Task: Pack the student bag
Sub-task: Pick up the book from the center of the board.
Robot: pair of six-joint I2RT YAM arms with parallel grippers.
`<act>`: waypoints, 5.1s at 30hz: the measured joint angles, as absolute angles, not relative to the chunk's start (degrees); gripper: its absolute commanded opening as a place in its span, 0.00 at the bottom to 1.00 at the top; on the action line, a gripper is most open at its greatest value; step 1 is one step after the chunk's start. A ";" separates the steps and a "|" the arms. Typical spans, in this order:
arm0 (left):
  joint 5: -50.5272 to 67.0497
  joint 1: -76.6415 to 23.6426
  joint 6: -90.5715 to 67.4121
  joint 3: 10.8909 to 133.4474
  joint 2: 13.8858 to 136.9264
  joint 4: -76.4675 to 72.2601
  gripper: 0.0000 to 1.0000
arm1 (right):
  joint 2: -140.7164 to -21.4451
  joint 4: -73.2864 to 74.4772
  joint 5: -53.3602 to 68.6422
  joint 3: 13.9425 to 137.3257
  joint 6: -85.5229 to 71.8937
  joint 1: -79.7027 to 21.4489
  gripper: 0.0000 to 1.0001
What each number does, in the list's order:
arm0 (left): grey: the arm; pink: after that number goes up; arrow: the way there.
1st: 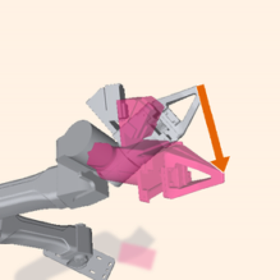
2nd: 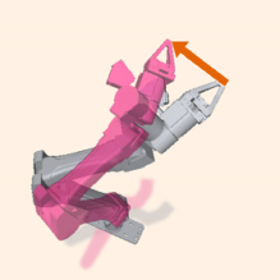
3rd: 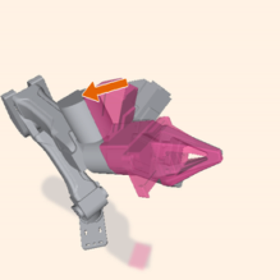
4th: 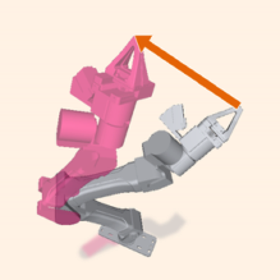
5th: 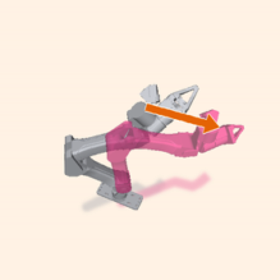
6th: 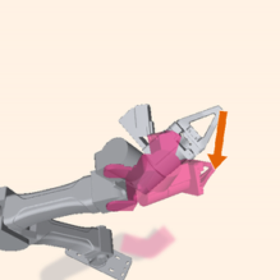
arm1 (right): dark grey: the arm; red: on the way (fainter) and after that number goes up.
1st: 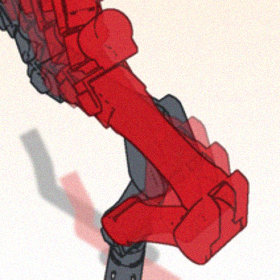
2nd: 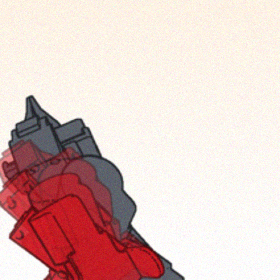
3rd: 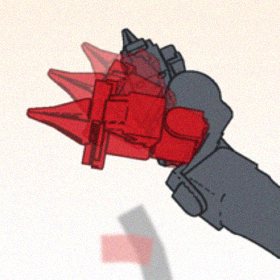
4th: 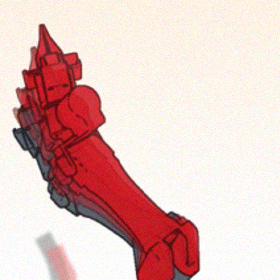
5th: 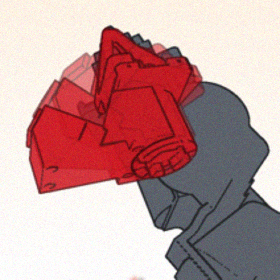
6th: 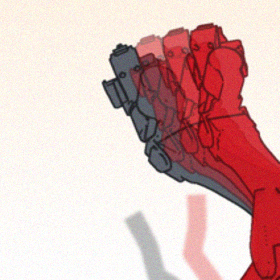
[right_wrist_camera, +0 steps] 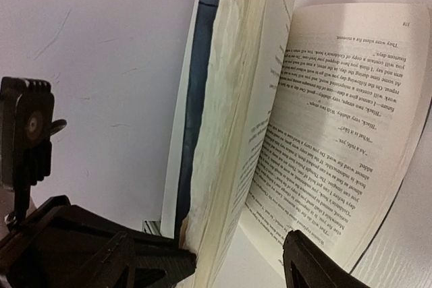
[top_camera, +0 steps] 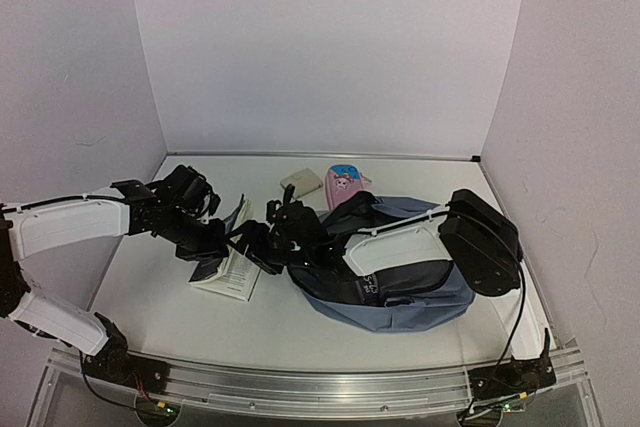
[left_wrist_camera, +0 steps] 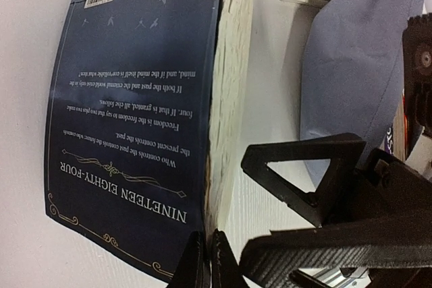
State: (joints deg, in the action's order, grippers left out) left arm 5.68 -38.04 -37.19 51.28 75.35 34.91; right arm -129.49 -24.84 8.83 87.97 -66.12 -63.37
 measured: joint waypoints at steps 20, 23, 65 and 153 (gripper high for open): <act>8.38 -38.09 -37.10 50.85 75.09 34.11 0.51 | -136.94 -25.20 8.81 95.46 -69.23 -61.18 0.40; 9.18 -38.11 -37.10 50.85 73.73 34.22 0.74 | -136.94 -25.05 9.13 95.61 -68.84 -60.81 0.30; 25.49 -23.81 -45.58 45.08 45.92 21.26 1.00 | -110.89 -42.48 27.18 77.39 -56.79 -60.07 0.00; 42.80 -23.30 -50.13 41.67 51.87 12.23 0.00 | -100.55 -58.50 24.36 53.34 -56.66 -58.17 0.98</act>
State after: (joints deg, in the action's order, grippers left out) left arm 42.80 -23.30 -50.13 41.67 51.87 12.23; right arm -100.55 -58.50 24.36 53.34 -56.66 -58.17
